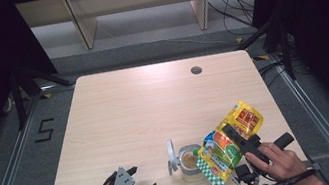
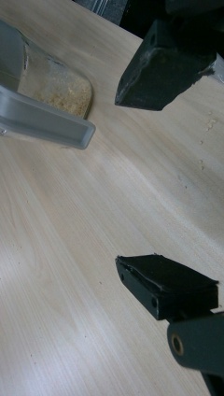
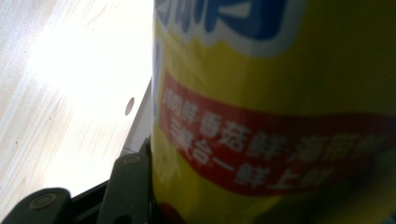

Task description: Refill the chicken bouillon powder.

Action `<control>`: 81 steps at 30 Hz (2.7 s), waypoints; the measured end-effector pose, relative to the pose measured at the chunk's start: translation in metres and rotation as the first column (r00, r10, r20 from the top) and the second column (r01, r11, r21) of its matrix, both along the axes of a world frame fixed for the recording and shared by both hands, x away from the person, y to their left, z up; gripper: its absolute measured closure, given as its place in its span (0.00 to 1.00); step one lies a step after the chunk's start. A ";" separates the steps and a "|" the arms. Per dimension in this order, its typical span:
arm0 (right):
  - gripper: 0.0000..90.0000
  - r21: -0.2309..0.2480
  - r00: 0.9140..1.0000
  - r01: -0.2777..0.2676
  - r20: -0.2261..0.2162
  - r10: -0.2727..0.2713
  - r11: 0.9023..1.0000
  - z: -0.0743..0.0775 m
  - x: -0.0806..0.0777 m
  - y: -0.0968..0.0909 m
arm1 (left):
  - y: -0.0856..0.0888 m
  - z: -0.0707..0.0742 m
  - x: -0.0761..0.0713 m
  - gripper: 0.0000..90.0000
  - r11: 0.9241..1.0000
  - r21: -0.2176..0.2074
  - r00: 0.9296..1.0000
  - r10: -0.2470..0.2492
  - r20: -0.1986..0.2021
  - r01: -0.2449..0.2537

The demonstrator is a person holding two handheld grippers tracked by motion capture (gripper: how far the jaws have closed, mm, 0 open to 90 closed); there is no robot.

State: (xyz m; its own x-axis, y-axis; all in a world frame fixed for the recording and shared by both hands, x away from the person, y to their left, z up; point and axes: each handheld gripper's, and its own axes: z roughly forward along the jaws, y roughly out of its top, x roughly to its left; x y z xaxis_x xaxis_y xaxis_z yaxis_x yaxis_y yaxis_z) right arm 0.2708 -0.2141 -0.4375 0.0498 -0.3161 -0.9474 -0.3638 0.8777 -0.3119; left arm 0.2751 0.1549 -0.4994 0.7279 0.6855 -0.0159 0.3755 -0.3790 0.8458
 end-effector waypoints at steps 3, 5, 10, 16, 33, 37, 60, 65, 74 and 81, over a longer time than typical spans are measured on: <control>0.60 0.006 1.000 -0.001 -0.002 0.001 1.000 0.000 0.000 0.000 | 0.001 0.001 0.000 0.20 1.000 0.015 1.000 -0.009 -0.005 0.009; 0.60 0.015 1.000 -0.013 0.006 0.013 1.000 -0.001 0.001 -0.001 | 0.000 0.000 0.000 0.20 1.000 0.000 1.000 -0.001 -0.004 0.001; 0.60 0.018 1.000 -0.015 0.010 0.014 1.000 -0.001 0.001 -0.001 | 0.000 0.000 0.000 0.20 1.000 0.000 1.000 0.000 0.000 0.000; 0.60 0.003 1.000 0.001 0.005 -0.001 1.000 0.001 -0.001 0.000 | 0.000 0.000 0.000 0.20 1.000 0.001 1.000 -0.002 -0.006 0.002; 0.60 0.001 1.000 0.003 0.004 -0.003 1.000 0.001 -0.001 -0.001 | 0.001 0.001 0.001 0.20 1.000 0.017 1.000 -0.012 0.021 0.011; 0.60 0.004 1.000 -0.001 0.005 0.001 1.000 0.001 -0.001 -0.001 | 0.001 0.001 0.000 0.20 1.000 0.019 1.000 -0.007 0.021 0.007; 0.61 -0.002 1.000 0.002 0.006 -0.002 1.000 0.000 -0.001 -0.001 | 0.000 0.000 0.000 0.20 1.000 -0.005 1.000 0.002 0.003 -0.002; 0.61 -0.006 1.000 0.003 0.006 -0.003 1.000 0.000 -0.001 -0.001 | 0.000 0.000 0.000 0.20 1.000 -0.006 1.000 0.003 0.003 -0.003; 0.62 -0.001 1.000 0.003 0.007 -0.003 1.000 0.000 -0.001 -0.001 | 0.002 0.001 0.001 0.20 1.000 0.017 1.000 -0.009 0.019 0.009; 0.62 -0.004 1.000 0.002 0.009 -0.002 1.000 0.000 0.000 -0.001 | 0.001 0.001 0.001 0.20 1.000 0.012 1.000 -0.009 0.017 0.009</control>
